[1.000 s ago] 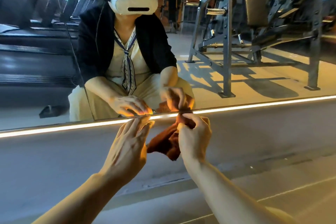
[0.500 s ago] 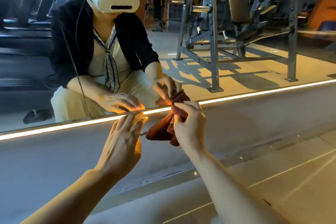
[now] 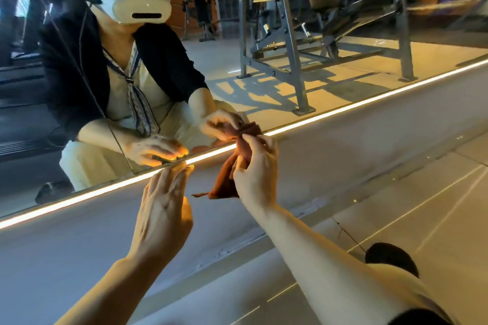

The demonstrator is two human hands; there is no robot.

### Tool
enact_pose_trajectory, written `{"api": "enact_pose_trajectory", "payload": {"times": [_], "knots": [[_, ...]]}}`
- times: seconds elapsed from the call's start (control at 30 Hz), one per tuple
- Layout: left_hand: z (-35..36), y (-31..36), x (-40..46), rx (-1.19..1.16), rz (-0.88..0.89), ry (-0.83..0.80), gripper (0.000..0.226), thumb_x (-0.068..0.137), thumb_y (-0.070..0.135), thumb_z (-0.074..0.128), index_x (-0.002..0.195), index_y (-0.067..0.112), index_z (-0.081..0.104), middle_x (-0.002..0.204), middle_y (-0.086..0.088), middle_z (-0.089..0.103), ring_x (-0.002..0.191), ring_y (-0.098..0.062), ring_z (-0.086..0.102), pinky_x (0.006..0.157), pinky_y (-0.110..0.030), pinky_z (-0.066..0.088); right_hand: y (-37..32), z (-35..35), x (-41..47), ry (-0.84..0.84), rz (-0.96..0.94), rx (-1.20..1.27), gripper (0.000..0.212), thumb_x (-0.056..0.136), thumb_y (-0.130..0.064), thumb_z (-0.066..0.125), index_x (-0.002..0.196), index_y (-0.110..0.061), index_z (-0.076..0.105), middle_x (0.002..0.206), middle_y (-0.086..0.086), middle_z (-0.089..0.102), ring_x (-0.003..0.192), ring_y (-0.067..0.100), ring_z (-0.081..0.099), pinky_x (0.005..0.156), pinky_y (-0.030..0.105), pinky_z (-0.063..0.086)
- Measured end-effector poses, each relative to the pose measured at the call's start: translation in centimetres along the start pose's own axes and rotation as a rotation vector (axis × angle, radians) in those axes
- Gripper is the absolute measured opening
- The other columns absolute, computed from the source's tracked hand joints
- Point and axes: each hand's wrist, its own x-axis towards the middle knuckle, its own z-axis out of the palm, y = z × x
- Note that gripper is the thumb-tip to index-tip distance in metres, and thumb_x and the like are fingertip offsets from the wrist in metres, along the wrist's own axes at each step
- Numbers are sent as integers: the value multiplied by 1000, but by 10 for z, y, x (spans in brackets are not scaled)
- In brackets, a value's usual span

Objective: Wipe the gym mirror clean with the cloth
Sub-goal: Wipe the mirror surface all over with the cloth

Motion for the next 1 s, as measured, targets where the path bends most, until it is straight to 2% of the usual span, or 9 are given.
{"api": "enact_pose_trajectory", "payload": {"times": [0.1,0.17,0.27,0.37,0.43,0.5,0.67,0.87,1.0], "knots": [[-1,-4,0,-3,4,6,69,64,-23,64,130,-2,59,136,-20,54,122,-36,49,103,-43,38,9,-2,6,44,197,-36,42,79,12,61,119,-3,61,123,16,48,115,33,50,94,16,34],[0,-5,0,-3,3,3,69,63,-23,64,128,-2,59,135,-20,54,121,-35,47,100,-45,41,5,6,-10,-140,104,-49,39,73,13,60,108,-3,59,110,8,42,107,34,49,95,26,40],[0,-7,-1,-8,0,-2,69,65,-21,65,130,0,58,133,-19,53,119,-32,46,98,-45,43,-10,20,-38,-341,-12,-24,39,73,11,62,107,-6,63,106,0,38,104,27,51,85,9,33],[-2,-7,0,-11,-7,4,68,67,-20,64,130,2,58,133,-18,52,118,-33,45,97,-45,42,-12,24,-32,-31,93,51,55,76,17,60,125,-7,58,117,5,43,109,24,54,88,1,33],[-2,-9,0,-6,-5,10,68,66,-22,63,129,2,59,133,-19,51,118,-36,47,97,-46,43,-7,21,-19,159,236,65,56,81,17,61,131,-3,51,127,14,45,113,32,56,92,17,40],[-3,-11,-2,-2,4,7,67,65,-23,63,128,1,59,133,-20,52,118,-37,48,97,-47,44,-3,25,-21,141,304,24,46,83,13,63,125,-1,52,124,18,48,112,39,56,88,26,39],[-10,-16,-7,-11,3,25,65,69,-20,61,131,0,58,134,-21,53,119,-35,46,96,-47,43,-17,37,-56,-224,89,38,39,77,9,66,112,-8,67,111,12,59,104,31,60,89,23,41],[-17,-29,-10,32,-21,23,69,66,-22,60,132,-2,58,136,-22,51,120,-41,47,98,-52,44,-11,26,-12,273,135,2,34,80,17,58,105,-3,72,106,12,54,100,38,59,86,16,33],[-24,-35,-11,-1,-45,79,71,65,-23,58,133,0,58,134,-20,54,117,-41,51,96,-51,45,-51,42,-24,19,180,-38,34,85,13,55,111,-5,67,121,16,54,109,35,51,82,22,33]]}}
